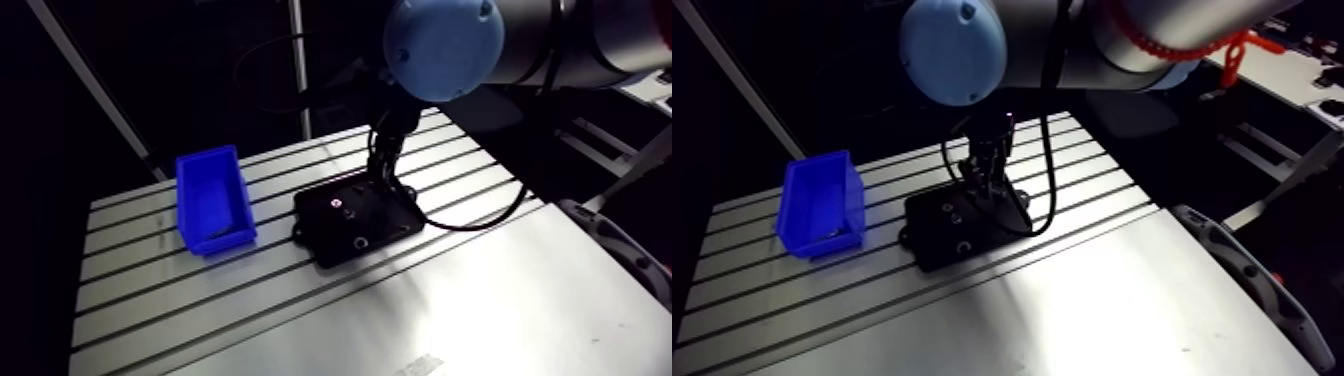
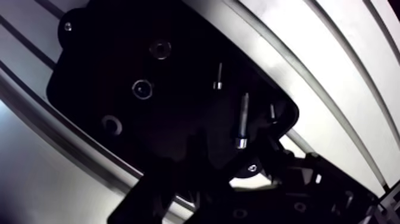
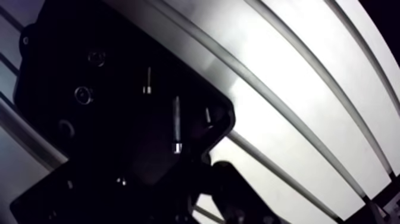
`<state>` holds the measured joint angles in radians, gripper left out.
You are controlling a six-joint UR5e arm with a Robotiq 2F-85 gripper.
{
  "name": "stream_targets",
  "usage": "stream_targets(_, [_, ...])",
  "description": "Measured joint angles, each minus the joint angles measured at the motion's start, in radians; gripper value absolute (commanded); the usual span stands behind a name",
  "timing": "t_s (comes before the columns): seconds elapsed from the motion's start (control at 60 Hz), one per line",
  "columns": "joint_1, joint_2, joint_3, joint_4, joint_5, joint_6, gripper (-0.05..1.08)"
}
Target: Pick up the M10 bolt from the tray and put it into the blue bin.
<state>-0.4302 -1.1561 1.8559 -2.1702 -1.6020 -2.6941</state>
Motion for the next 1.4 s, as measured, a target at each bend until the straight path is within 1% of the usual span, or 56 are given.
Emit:
stream_targets(0.8, [0.005, 0.052, -0.023, -0.026, -0.002, 0.004, 0.47])
stream_targets(0.917, [0.006, 0.058, -0.029, -0.027, -0.002, 0.005, 0.50])
stream_targets(1.25, [0.014, 0.069, -0.038, -0.029, 0.000, 0.006, 0.50])
stream_targets(1.4, [0.019, 0.071, -0.038, -0.029, 0.000, 0.007, 0.52])
